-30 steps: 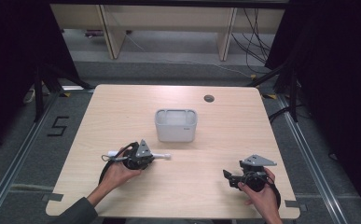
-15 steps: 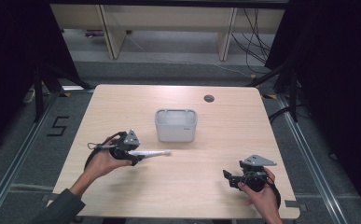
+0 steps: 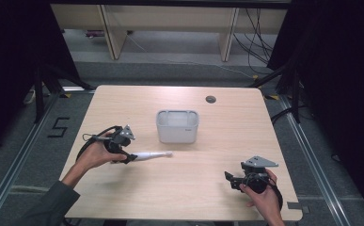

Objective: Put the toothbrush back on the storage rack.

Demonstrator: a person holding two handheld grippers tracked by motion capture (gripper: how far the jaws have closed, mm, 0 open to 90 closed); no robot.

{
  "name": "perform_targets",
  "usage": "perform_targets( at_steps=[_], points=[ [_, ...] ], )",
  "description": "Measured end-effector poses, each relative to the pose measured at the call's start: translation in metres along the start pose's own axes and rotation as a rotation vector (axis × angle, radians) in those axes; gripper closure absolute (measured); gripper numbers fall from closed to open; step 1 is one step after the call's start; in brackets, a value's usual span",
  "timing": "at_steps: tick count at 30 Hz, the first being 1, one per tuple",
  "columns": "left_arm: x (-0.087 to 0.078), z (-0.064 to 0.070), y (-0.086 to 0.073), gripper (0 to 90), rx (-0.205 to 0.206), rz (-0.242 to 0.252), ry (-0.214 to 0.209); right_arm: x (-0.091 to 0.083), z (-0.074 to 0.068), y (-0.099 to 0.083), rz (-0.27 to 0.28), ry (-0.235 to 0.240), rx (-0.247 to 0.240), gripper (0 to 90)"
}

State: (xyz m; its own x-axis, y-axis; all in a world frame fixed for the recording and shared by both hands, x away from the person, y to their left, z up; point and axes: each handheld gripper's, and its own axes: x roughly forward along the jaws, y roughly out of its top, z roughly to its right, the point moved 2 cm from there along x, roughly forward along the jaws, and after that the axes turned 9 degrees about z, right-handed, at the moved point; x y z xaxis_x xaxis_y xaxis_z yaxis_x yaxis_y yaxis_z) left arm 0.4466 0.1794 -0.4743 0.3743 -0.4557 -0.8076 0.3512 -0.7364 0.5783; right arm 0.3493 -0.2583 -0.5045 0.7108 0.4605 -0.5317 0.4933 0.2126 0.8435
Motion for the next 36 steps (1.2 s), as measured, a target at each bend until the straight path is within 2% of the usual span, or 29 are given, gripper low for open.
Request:
perform_targets(
  at_steps=[4, 5, 6, 10, 11, 13, 15, 16, 18, 20, 21, 22, 27, 28, 32, 36],
  points=[
    [0.009, 0.002, 0.001, 35.6, 0.018, -0.026, -0.017, 0.0, 0.0, 0.0, -0.001, 0.001, -0.001, 22.2],
    [0.012, 0.002, 0.001, 36.1, 0.018, -0.033, -0.019, -0.001, -0.003, -0.001, -0.011, -0.003, 0.034, 22.2],
    [0.015, 0.001, 0.001, 36.5, 0.024, -0.048, -0.023, 0.0, -0.002, -0.001, -0.007, 0.003, 0.03, 22.2],
    [0.021, 0.0, 0.0, 37.5, 0.027, -0.06, -0.029, 0.0, -0.002, -0.001, -0.005, 0.004, 0.025, 22.3],
    [0.023, 0.0, 0.0, 38.2, 0.022, -0.061, -0.032, 0.001, 0.001, -0.001, 0.007, 0.007, -0.015, 22.3],
    [0.025, -0.001, 0.0, 39.5, 0.021, -0.064, -0.036, 0.001, 0.0, -0.001, -0.002, 0.014, 0.008, 22.2],
    [0.027, 0.0, 0.0, 39.8, 0.014, -0.084, -0.045, 0.002, 0.001, -0.001, 0.006, 0.01, -0.008, 22.3],
    [0.028, 0.0, 0.0, 40.4, 0.012, -0.075, -0.043, 0.001, 0.001, -0.001, 0.003, 0.009, -0.014, 22.3],
    [0.028, -0.001, 0.002, 42.7, 0.028, -0.089, -0.051, 0.0, 0.001, 0.0, 0.004, 0.003, -0.006, 22.3],
    [0.028, 0.0, 0.004, 44.9, 0.014, -0.096, -0.057, 0.0, 0.0, 0.0, 0.006, -0.002, -0.002, 22.3],
    [0.029, -0.001, 0.005, 45.8, 0.028, -0.095, -0.056, 0.001, 0.0, -0.001, 0.005, -0.003, -0.003, 22.3],
    [0.03, 0.0, 0.006, 46.7, 0.016, -0.097, -0.058, 0.001, 0.0, -0.001, 0.005, -0.001, 0.0, 22.3],
    [0.033, 0.0, 0.009, 51.9, 0.021, -0.153, -0.082, 0.001, 0.0, 0.0, 0.009, 0.003, -0.005, 22.3],
    [0.034, 0.0, 0.009, 52.8, 0.034, -0.16, -0.087, 0.001, 0.0, 0.0, 0.009, 0.003, -0.005, 22.3],
    [0.037, 0.0, 0.01, 56.5, 0.042, -0.185, -0.102, 0.0, 0.0, 0.0, 0.007, 0.001, -0.008, 22.4],
    [0.039, 0.004, 0.011, 59.8, 0.07, -0.211, -0.098, 0.001, 0.0, 0.0, 0.008, 0.004, -0.006, 22.4]
  ],
)
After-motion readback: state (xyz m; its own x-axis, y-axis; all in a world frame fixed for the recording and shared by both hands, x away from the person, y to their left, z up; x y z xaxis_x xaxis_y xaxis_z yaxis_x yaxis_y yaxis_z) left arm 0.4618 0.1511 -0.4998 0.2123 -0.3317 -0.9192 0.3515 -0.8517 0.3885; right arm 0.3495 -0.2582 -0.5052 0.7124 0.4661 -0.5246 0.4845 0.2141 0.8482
